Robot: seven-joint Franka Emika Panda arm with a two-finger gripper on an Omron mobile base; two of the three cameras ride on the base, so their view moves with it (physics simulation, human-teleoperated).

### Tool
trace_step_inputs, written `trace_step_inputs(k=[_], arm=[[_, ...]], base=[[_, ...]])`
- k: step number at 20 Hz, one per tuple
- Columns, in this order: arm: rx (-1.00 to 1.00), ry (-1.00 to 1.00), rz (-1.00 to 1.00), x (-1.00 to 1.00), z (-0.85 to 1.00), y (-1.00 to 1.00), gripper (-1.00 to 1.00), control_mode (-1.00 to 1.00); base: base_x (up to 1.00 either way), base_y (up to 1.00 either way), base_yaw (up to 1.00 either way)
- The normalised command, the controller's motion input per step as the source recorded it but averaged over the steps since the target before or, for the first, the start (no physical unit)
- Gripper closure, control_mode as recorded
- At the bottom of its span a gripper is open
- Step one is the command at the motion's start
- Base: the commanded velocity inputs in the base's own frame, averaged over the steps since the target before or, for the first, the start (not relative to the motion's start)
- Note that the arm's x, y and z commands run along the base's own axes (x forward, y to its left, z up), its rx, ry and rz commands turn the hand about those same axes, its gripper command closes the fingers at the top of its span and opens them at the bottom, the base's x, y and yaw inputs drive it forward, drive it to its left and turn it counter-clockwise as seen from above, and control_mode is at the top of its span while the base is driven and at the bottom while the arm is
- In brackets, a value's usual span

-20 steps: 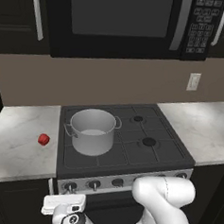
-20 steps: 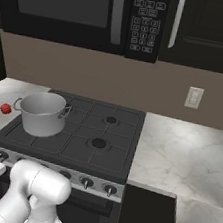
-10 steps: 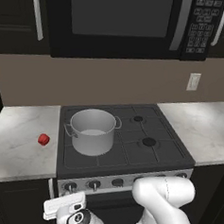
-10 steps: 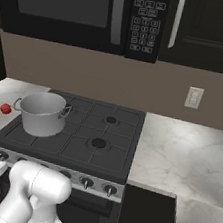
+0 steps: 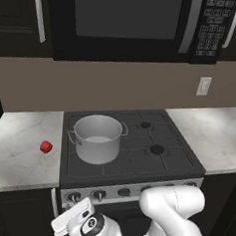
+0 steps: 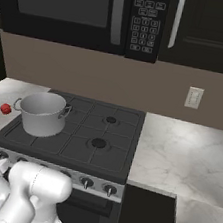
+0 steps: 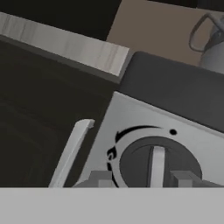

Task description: Turn on the burner for the pot on the stove. Wait thirty seconds for the pot to heat up. Then add the bell pepper to the pot.

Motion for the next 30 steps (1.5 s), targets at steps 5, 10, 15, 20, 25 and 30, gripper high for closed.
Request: trace_step_inputs(k=[5,10,15,20,25,30], arm=[[-0.34,0.07,0.36,0.01,0.01,0.0,1.0,-1.0],[-0.38,0.08,0.35,0.0,0.0,0.0,1.0,-1.0],[-0.39,0.07,0.32,0.0,0.0,0.0,1.0,-1.0],[-0.38,0.07,0.3,0.0,0.0,0.0,1.0,-1.0],[-0.31,0.05,0.25,0.0,0.0,0.02,-1.0,-1.0],[-0.09,-0.11,0.21,-0.66,0.6,-0.08,-1.0,-1.0]], base=[[0.0,0.0,0.0],[0.0,0.0,0.0],[0.0,0.0,0.0],[0.0,0.0,0.0],[0.0,0.0,0.0],[0.0,0.0,0.0]])
